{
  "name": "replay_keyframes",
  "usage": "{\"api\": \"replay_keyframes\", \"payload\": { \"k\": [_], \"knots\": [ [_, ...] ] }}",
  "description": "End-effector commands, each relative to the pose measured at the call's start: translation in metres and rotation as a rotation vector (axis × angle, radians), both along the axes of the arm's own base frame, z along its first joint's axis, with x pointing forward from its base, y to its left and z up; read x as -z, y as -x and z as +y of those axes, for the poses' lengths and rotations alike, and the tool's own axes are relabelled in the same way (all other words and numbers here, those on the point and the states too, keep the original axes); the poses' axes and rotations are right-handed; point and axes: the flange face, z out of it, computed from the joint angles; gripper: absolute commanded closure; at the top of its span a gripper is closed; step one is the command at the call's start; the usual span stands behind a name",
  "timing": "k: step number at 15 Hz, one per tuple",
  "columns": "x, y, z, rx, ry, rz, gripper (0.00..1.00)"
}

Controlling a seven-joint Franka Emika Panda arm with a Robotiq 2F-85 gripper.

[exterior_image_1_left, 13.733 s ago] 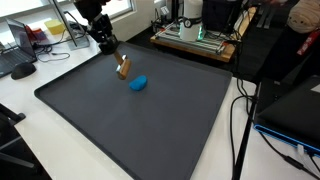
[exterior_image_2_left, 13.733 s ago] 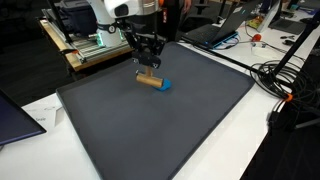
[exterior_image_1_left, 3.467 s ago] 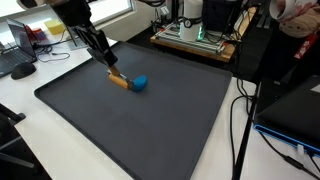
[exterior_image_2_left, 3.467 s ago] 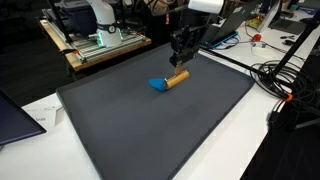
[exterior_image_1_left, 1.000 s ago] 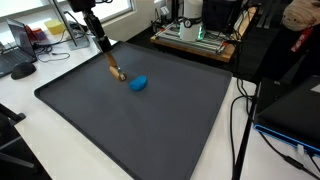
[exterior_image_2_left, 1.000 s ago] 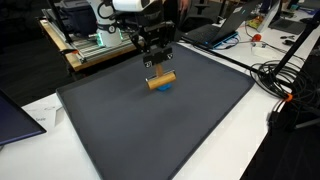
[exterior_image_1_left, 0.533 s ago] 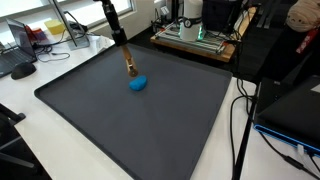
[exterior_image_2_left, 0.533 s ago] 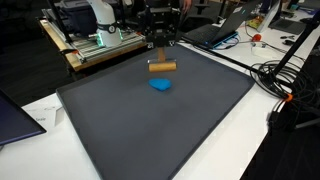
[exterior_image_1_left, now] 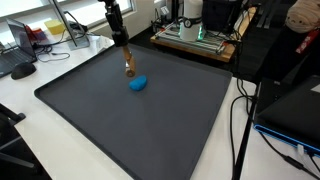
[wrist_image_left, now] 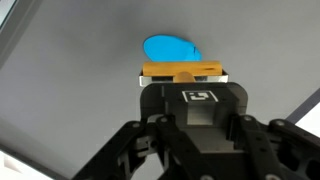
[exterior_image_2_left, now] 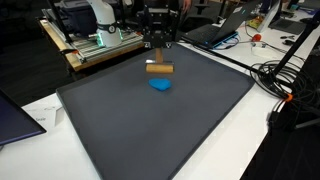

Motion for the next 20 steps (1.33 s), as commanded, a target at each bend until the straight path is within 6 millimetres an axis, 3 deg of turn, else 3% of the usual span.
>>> {"api": "replay_keyframes", "payload": {
  "k": [1,6,20],
  "knots": [
    [-0.001,0.0,0.0,0.0,0.0,0.0,0.78],
    [0.017,-0.012,0.001,0.071,-0.076,0.018,0.78],
    [0.065,-0.027,-0.001,0.382,-0.04,0.055,0.78]
  ]
}}
